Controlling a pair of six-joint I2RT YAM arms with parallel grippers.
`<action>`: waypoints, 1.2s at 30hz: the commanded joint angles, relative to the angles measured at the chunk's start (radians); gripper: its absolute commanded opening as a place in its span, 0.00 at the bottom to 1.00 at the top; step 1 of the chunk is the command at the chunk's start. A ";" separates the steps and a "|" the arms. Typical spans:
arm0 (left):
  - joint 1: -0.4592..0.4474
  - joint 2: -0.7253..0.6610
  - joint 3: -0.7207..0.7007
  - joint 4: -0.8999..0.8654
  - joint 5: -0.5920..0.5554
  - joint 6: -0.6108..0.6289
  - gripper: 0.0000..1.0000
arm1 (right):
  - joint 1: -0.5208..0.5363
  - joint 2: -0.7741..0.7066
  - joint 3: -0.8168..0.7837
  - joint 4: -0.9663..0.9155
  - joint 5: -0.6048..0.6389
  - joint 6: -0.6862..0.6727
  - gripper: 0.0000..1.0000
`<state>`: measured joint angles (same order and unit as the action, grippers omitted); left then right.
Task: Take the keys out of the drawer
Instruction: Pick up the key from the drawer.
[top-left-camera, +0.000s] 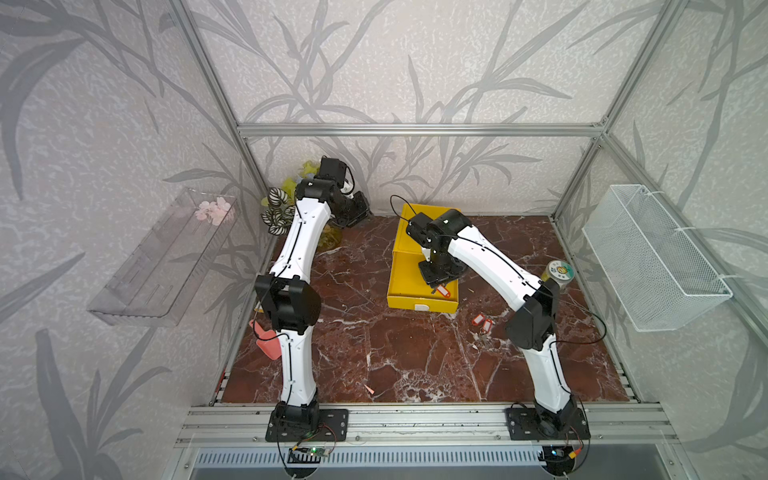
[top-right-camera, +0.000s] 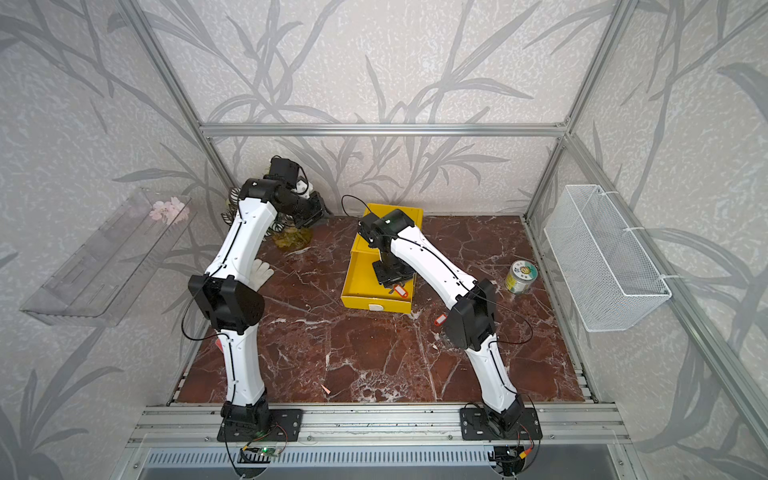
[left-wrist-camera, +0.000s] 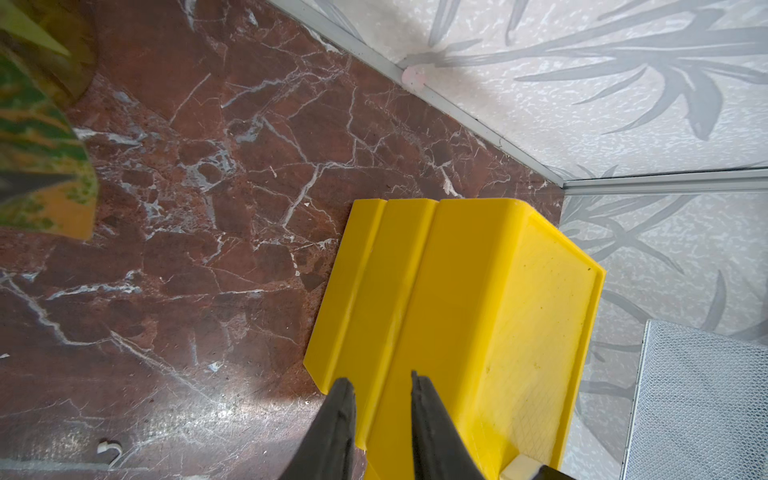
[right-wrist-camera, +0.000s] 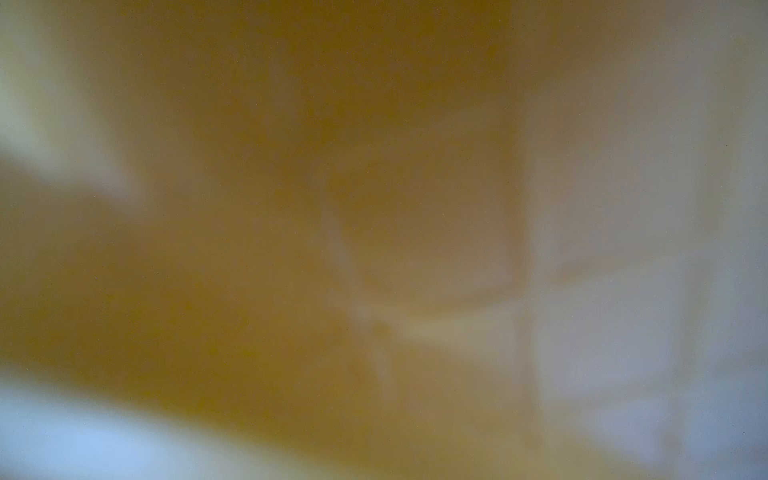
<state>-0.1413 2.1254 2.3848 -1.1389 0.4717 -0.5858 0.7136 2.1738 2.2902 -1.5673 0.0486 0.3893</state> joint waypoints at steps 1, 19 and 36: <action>0.002 0.038 0.069 -0.057 0.007 0.009 0.27 | -0.016 0.050 -0.058 -0.237 -0.067 -0.014 0.36; -0.014 0.024 0.106 -0.129 -0.030 0.039 0.27 | 0.136 0.105 -0.120 -0.195 0.109 -0.067 0.26; -0.016 0.038 0.145 -0.117 -0.031 0.033 0.27 | 0.126 0.123 0.079 -0.231 0.225 -0.078 0.07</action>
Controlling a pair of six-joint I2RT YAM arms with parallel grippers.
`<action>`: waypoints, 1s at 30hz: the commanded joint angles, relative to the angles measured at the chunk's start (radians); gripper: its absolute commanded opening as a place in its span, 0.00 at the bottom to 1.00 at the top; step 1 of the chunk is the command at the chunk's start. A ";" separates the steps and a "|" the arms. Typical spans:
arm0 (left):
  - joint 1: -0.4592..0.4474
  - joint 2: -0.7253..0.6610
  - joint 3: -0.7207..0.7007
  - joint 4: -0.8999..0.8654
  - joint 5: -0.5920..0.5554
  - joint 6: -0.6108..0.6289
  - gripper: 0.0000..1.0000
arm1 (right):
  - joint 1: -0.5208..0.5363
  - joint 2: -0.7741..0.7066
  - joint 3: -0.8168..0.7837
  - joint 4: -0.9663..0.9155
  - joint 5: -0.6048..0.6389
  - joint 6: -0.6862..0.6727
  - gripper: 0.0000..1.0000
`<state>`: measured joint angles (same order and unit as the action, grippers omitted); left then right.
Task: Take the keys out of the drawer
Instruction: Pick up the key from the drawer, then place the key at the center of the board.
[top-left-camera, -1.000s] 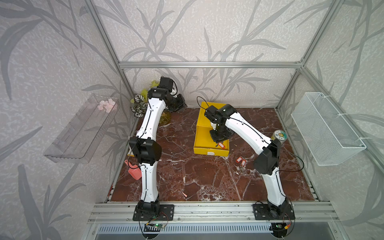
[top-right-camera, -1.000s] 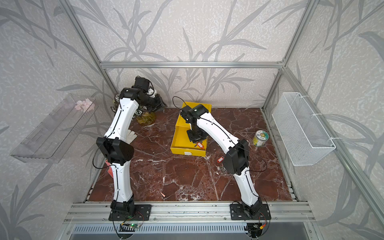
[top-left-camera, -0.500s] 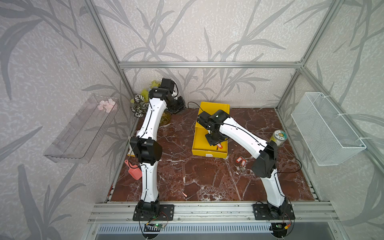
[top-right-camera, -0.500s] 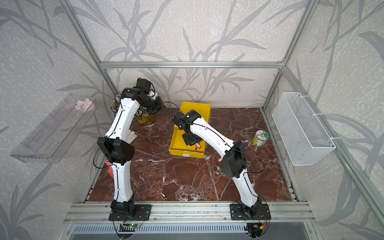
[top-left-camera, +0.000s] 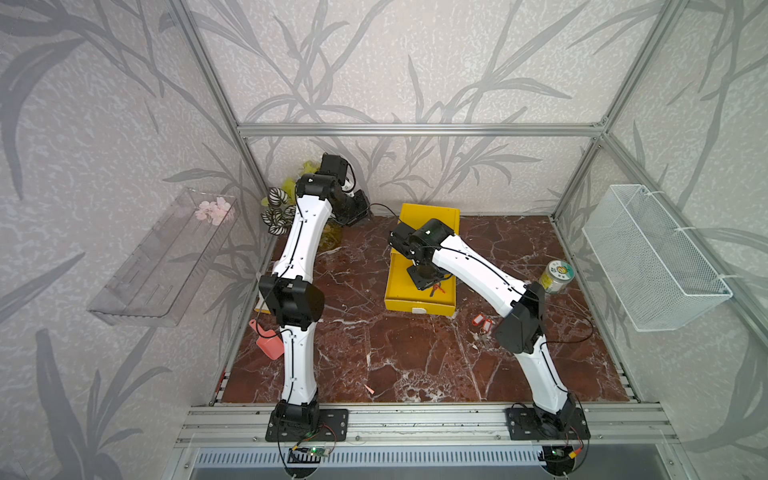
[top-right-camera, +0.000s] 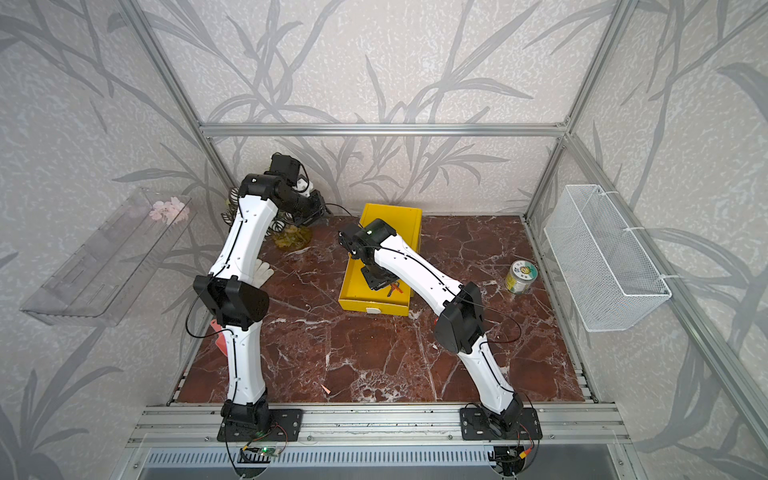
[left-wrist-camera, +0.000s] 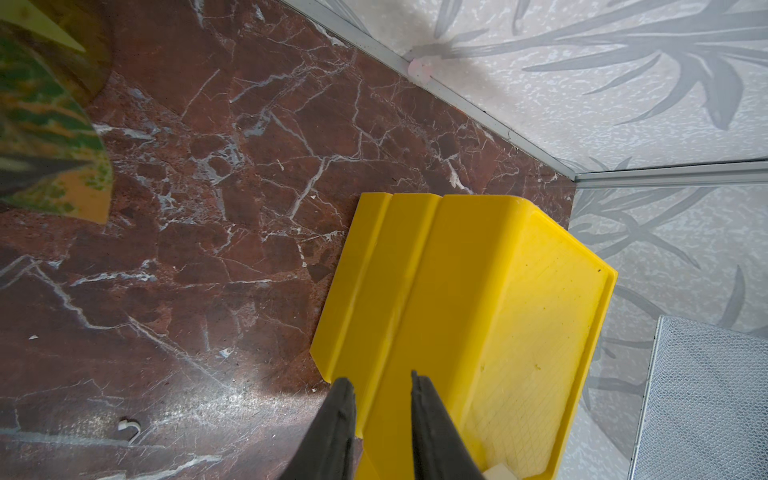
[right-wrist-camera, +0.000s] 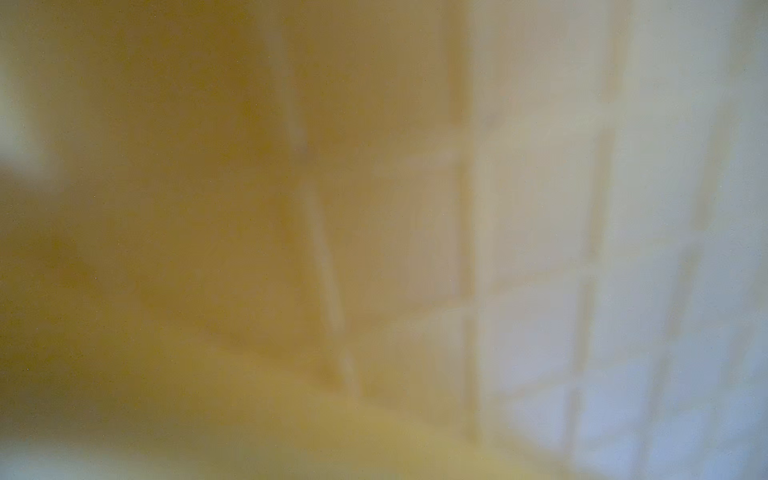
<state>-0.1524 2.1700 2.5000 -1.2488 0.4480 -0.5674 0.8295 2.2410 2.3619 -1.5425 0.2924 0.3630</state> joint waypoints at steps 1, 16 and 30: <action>-0.004 -0.007 0.030 -0.006 -0.008 0.013 0.27 | 0.010 0.050 0.015 -0.256 -0.012 -0.053 0.06; -0.009 -0.006 0.056 0.003 -0.025 0.020 0.27 | 0.005 -0.017 0.246 -0.239 0.000 -0.082 0.00; -0.023 -0.089 0.053 -0.007 -0.100 0.118 0.24 | -0.086 -0.299 0.156 -0.152 0.195 0.069 0.00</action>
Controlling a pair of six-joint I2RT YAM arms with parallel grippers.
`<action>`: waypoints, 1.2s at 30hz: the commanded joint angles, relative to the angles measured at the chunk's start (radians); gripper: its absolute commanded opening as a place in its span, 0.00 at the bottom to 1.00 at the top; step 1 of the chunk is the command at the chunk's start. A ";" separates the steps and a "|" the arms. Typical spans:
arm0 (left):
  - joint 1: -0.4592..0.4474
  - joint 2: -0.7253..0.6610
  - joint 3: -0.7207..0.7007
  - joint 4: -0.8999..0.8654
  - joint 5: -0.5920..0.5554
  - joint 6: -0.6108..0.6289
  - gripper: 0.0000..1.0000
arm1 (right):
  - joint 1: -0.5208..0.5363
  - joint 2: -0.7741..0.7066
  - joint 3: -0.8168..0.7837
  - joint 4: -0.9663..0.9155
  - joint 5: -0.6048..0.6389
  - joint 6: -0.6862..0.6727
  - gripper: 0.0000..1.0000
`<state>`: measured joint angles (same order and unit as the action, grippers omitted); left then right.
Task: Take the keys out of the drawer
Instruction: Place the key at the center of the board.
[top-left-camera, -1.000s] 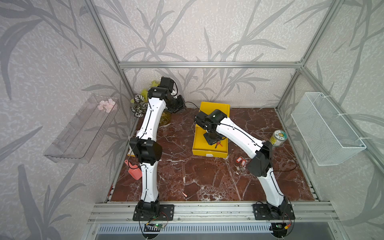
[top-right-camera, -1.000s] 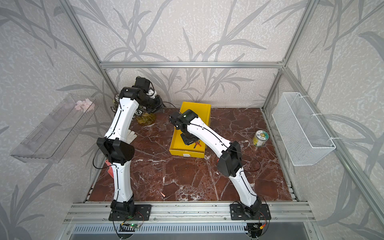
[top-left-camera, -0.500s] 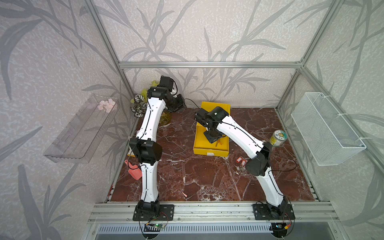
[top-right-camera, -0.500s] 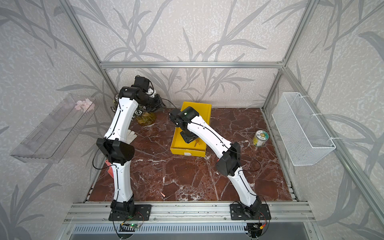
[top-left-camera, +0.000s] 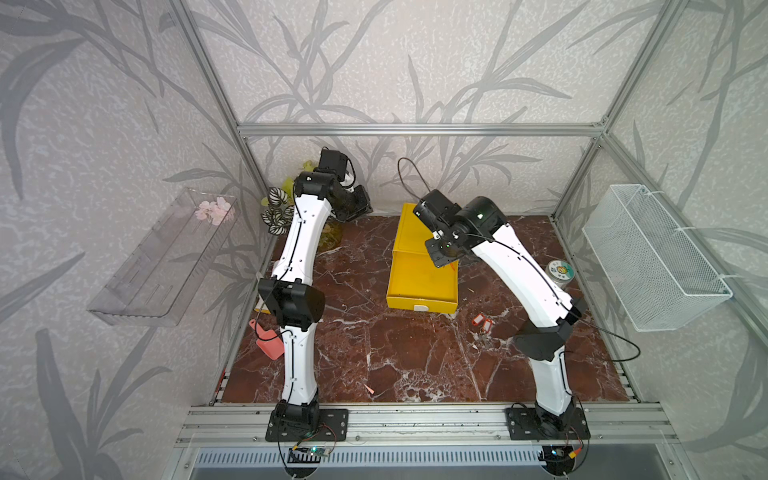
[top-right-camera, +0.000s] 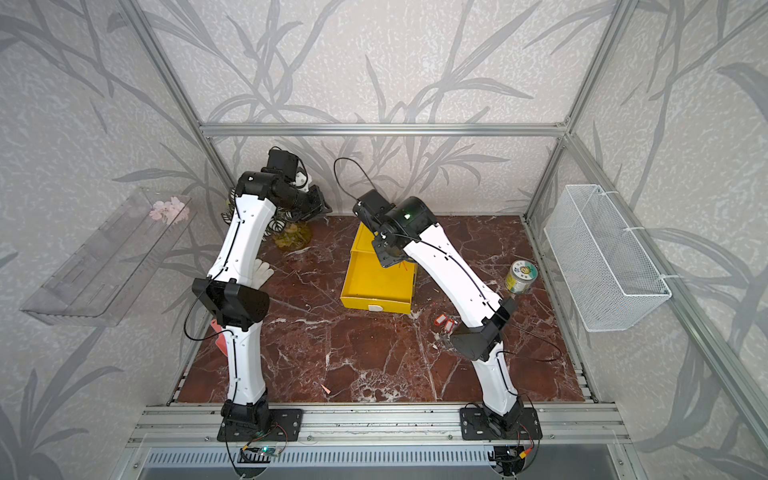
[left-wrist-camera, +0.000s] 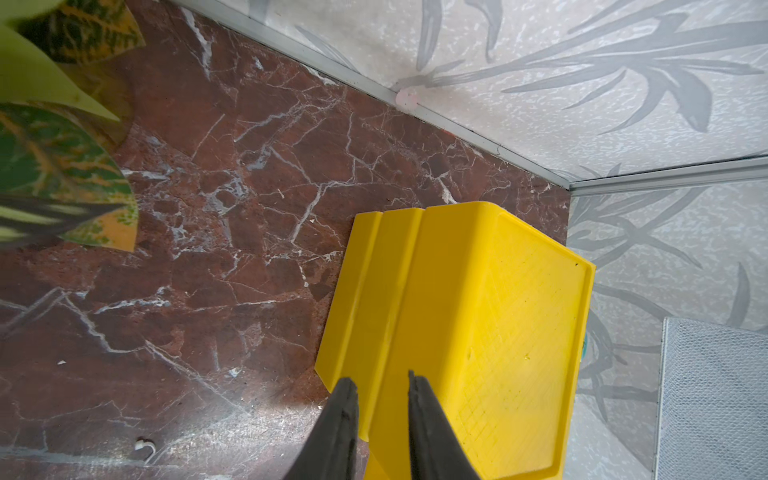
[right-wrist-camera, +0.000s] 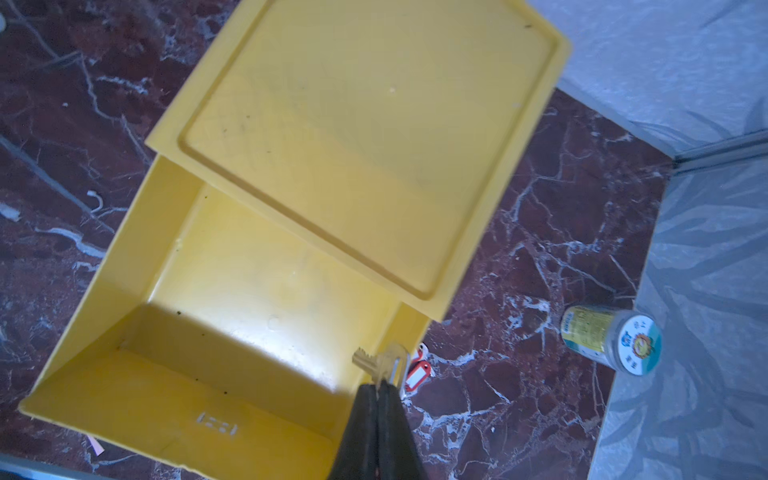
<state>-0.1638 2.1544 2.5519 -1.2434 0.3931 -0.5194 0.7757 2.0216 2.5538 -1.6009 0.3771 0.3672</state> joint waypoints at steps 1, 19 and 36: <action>-0.019 -0.081 -0.002 -0.021 -0.060 0.083 0.24 | -0.046 -0.101 -0.071 -0.098 0.129 0.077 0.00; -0.183 -0.476 -0.561 0.219 -0.215 0.088 0.22 | -0.365 -0.437 -1.291 0.475 -0.223 0.336 0.00; -0.299 -0.724 -0.843 0.165 -0.048 0.209 0.18 | -0.369 -0.195 -0.693 0.279 -0.231 0.092 0.42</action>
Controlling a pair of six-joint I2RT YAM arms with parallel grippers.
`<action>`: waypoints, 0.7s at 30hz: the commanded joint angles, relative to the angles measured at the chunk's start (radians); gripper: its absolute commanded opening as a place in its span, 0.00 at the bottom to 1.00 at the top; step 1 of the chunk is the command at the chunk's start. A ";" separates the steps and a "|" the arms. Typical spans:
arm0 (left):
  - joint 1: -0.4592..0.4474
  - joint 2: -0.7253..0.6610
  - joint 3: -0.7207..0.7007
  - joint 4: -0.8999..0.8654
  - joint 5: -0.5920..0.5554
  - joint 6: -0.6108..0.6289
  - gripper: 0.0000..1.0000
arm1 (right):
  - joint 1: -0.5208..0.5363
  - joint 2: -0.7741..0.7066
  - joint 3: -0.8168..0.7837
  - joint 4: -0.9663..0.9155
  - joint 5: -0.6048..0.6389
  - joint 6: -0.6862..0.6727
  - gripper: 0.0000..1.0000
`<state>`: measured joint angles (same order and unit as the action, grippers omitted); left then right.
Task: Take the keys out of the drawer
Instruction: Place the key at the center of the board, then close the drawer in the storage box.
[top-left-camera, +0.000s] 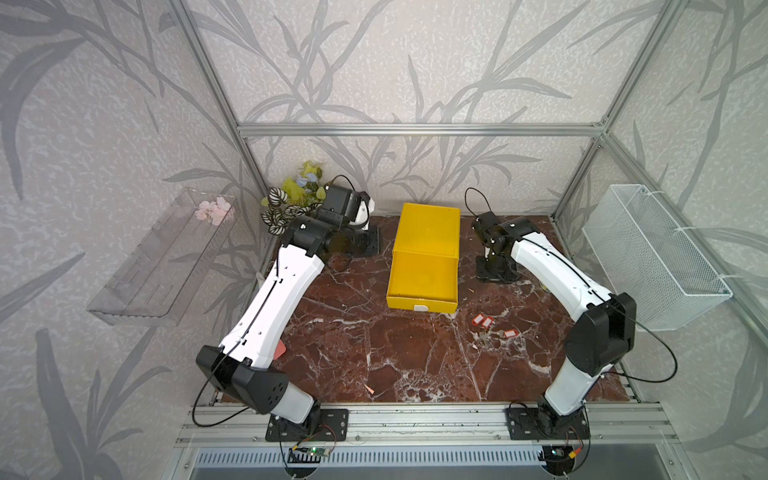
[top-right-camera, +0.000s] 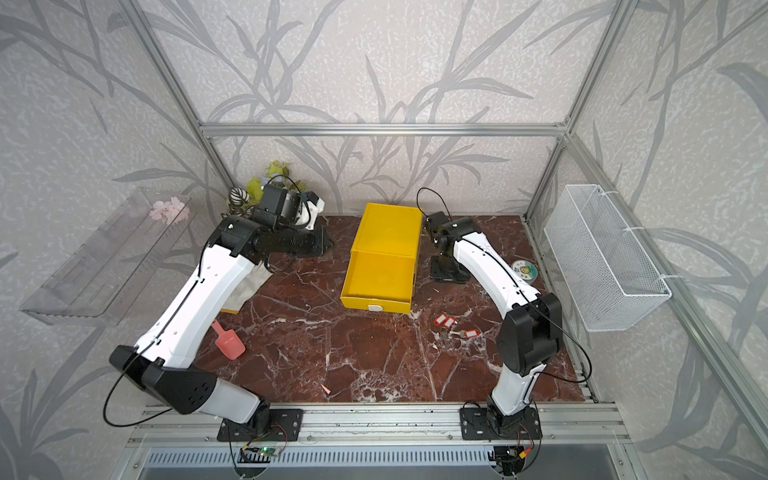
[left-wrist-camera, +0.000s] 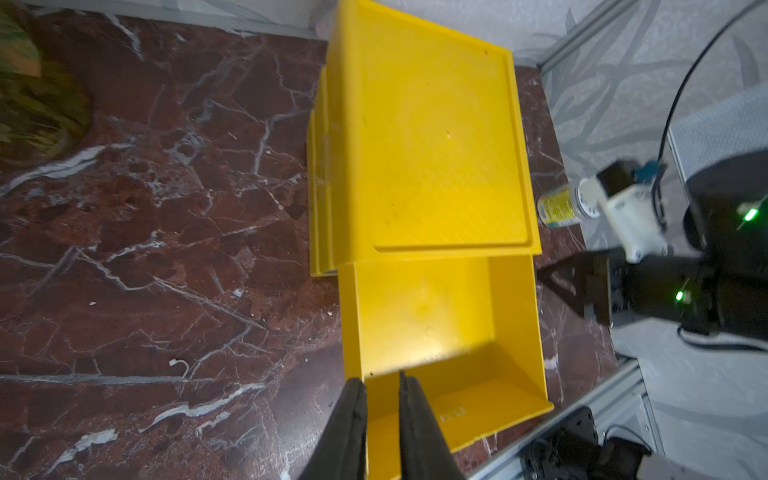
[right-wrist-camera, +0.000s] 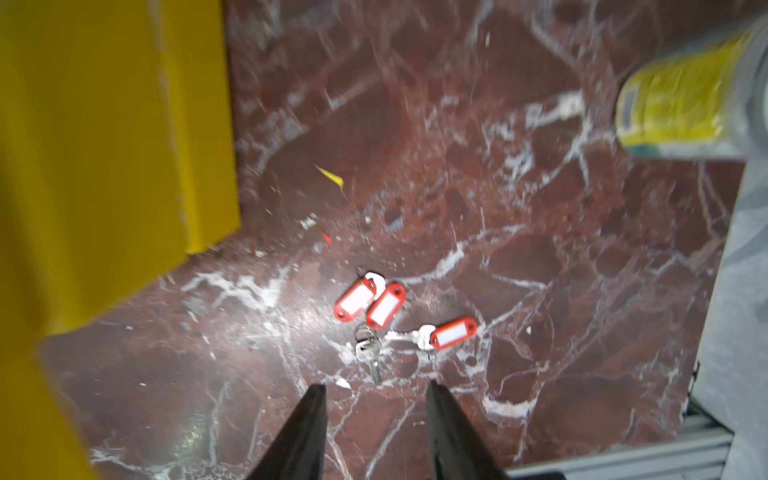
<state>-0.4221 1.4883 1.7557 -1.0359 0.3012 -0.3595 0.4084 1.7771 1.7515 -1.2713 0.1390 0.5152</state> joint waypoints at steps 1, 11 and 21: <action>-0.053 -0.078 -0.070 -0.037 0.049 0.050 0.17 | -0.003 0.078 0.170 -0.054 0.008 -0.064 0.42; -0.097 -0.348 -0.372 0.113 0.229 0.045 0.00 | -0.005 0.602 1.167 -0.109 -0.068 -0.103 0.25; -0.184 -0.341 -0.507 0.096 0.271 0.179 0.00 | -0.064 0.561 0.909 0.336 -0.250 -0.043 0.19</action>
<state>-0.5846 1.1481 1.2854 -0.9569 0.5484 -0.2417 0.3729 2.3737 2.6873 -1.0584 -0.0315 0.4530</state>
